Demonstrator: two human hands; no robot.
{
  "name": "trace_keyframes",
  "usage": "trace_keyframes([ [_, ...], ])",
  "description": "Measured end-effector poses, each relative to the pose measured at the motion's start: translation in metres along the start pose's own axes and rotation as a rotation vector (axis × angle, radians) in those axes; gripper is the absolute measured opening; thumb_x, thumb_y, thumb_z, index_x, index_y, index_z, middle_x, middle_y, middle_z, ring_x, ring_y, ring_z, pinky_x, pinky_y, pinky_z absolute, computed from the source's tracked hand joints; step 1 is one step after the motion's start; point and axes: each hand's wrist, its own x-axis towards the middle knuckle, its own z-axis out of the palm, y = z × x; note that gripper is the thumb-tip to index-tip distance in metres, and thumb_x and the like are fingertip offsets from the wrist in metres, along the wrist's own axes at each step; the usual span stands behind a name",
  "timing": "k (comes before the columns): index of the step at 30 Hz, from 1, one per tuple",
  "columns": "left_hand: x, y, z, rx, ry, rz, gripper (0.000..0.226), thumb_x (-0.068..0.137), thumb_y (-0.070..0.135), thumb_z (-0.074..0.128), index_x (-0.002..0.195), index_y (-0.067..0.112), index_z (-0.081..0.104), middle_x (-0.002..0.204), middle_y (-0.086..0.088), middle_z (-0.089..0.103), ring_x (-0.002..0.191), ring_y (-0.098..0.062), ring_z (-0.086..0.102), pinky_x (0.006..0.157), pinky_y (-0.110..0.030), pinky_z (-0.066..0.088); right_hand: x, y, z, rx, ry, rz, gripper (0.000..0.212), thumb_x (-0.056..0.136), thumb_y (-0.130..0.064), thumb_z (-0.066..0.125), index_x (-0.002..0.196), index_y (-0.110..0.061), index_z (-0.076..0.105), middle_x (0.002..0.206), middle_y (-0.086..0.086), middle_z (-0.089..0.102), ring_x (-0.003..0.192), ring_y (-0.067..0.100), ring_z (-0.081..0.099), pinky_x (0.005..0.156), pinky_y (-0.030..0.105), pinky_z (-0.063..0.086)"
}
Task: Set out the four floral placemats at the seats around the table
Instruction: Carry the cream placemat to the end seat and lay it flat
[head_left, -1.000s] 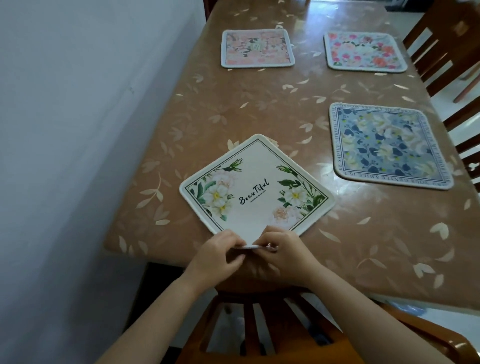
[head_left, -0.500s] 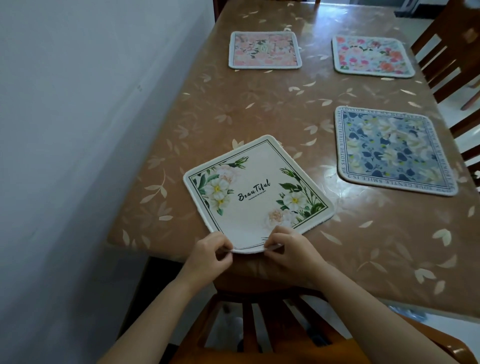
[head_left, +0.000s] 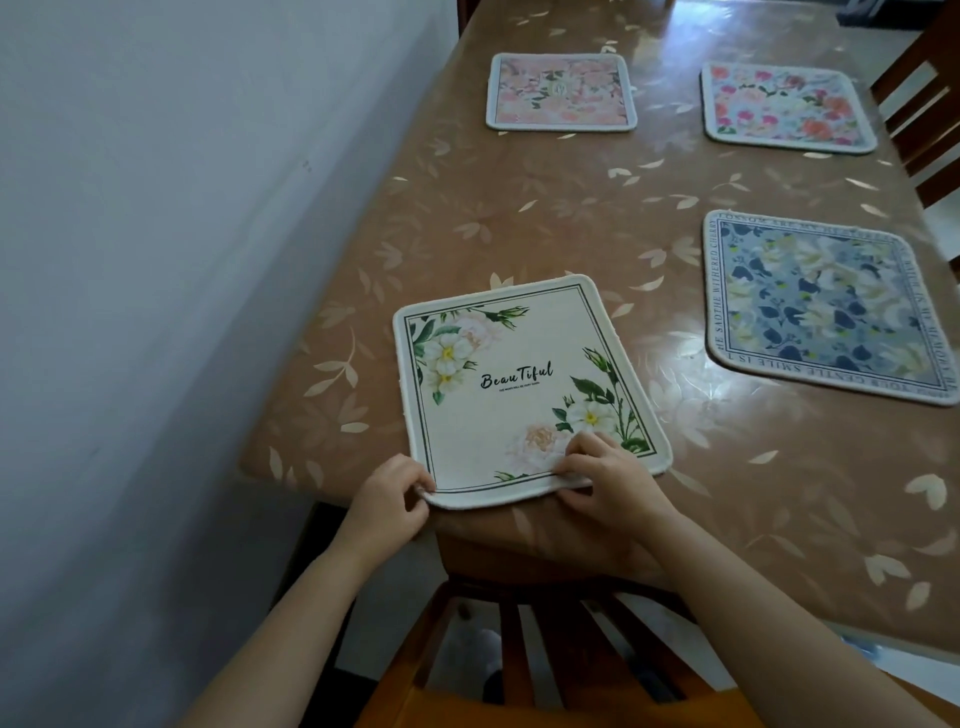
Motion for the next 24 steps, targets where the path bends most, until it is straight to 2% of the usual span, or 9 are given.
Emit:
trace_keyframes([
  [2,0.000,0.001,0.006,0.116,-0.036,0.064,0.018,0.073,0.000,0.063,0.087,0.011,0.062,0.092,-0.003,0.056,0.091,-0.020,0.050,0.079,-0.028,0.040,-0.001,0.000,0.000,0.043,0.025,0.030,0.016,0.065,-0.007,0.080,0.078,-0.007,0.071,0.080,0.010,0.062,0.078,0.031,0.057,0.060,0.038,0.052],
  [6,0.004,0.009,0.017,0.189,-0.033,0.136,0.022,0.074,0.015,0.071,0.094,0.011,0.063,0.096,-0.005,0.056,0.091,-0.020,0.048,0.079,-0.028,0.036,-0.002,0.002,0.002,0.098,0.057,0.087,0.013,0.068,-0.010,0.079,0.078,-0.008,0.071,0.082,0.006,0.061,0.082,0.024,0.055,0.064,0.033,0.049],
  [11,0.006,0.014,0.021,0.064,-0.041,0.124,0.012,0.075,0.011,0.072,0.086,0.010,0.068,0.091,-0.006,0.058,0.091,-0.020,0.051,0.080,-0.030,0.042,-0.007,0.003,0.000,0.021,0.028,0.012,0.015,0.067,-0.007,0.079,0.078,-0.004,0.068,0.081,0.011,0.061,0.078,0.028,0.057,0.062,0.035,0.052],
  [14,0.005,0.015,0.022,-0.041,0.000,0.061,0.008,0.074,0.008,0.073,0.082,0.010,0.071,0.087,-0.006,0.060,0.087,-0.016,0.052,0.077,-0.024,0.041,-0.013,0.010,-0.004,-0.028,0.042,0.003,0.016,0.066,-0.003,0.078,0.076,-0.003,0.067,0.080,0.013,0.061,0.077,0.031,0.059,0.057,0.038,0.054],
  [18,0.004,0.017,0.024,-0.071,0.018,0.040,0.008,0.073,0.005,0.073,0.079,0.010,0.072,0.083,-0.005,0.061,0.085,-0.015,0.052,0.073,-0.015,0.038,-0.016,0.016,-0.010,-0.032,0.078,0.024,0.015,0.064,0.001,0.078,0.073,-0.005,0.068,0.077,0.011,0.062,0.075,0.031,0.060,0.052,0.033,0.053],
  [20,0.003,0.017,0.025,-0.076,0.024,0.046,0.007,0.073,0.004,0.073,0.078,0.009,0.072,0.082,-0.004,0.061,0.084,-0.014,0.052,0.072,-0.010,0.037,-0.015,0.016,-0.011,-0.014,0.084,0.037,0.013,0.065,0.002,0.077,0.072,-0.005,0.069,0.075,0.011,0.062,0.074,0.031,0.060,0.051,0.035,0.053],
  [24,0.003,0.016,0.025,-0.061,0.034,0.069,0.007,0.074,0.004,0.073,0.077,0.010,0.072,0.080,-0.003,0.061,0.083,-0.014,0.054,0.073,-0.018,0.041,-0.015,0.013,-0.013,0.007,0.109,0.052,0.011,0.066,0.005,0.076,0.070,-0.003,0.070,0.068,0.012,0.059,0.070,0.031,0.060,0.049,0.037,0.053],
])
